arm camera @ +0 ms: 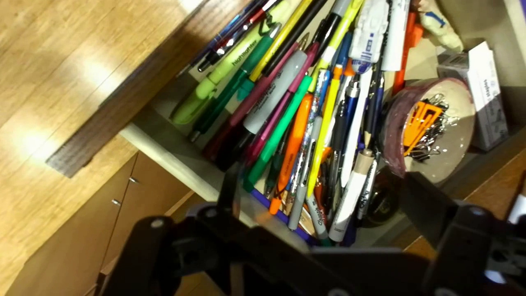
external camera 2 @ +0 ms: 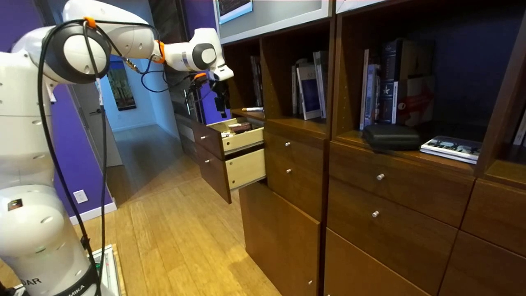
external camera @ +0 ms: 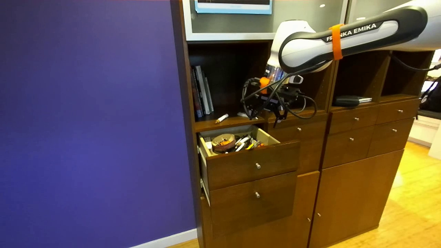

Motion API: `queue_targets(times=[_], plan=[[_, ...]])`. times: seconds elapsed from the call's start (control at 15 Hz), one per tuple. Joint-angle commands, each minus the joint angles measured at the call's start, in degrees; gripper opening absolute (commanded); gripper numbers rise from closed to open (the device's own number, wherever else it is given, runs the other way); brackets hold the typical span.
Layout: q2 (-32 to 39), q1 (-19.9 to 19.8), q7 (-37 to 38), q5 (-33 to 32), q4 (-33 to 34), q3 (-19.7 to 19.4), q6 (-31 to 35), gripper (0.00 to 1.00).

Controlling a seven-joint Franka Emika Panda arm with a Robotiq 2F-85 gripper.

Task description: Pick up the black pen from the open drawer and put it on the brown shelf right above the top open drawer

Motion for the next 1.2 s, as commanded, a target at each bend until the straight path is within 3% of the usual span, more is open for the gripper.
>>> queue_targets(times=[0.0, 0.6, 0.87, 0.93, 1.0, 1.13], plan=[[6.17, 1.15, -4.21, 1.01, 6.41, -1.82, 2.91, 1.00], [19.10, 3.65, -3.85, 3.87, 17.73, -4.03, 3.56, 1.00], [21.71, 4.66, -2.80, 4.05, 18.82, -5.37, 5.03, 1.00], [21.85, 4.56, -2.36, 4.23, 18.63, -5.76, 6.20, 0.97], [21.93, 4.28, -2.22, 4.77, 18.31, -5.85, 7.20, 0.80], [21.89, 4.08, -2.03, 5.33, 17.46, -6.39, 9.87, 0.76]])
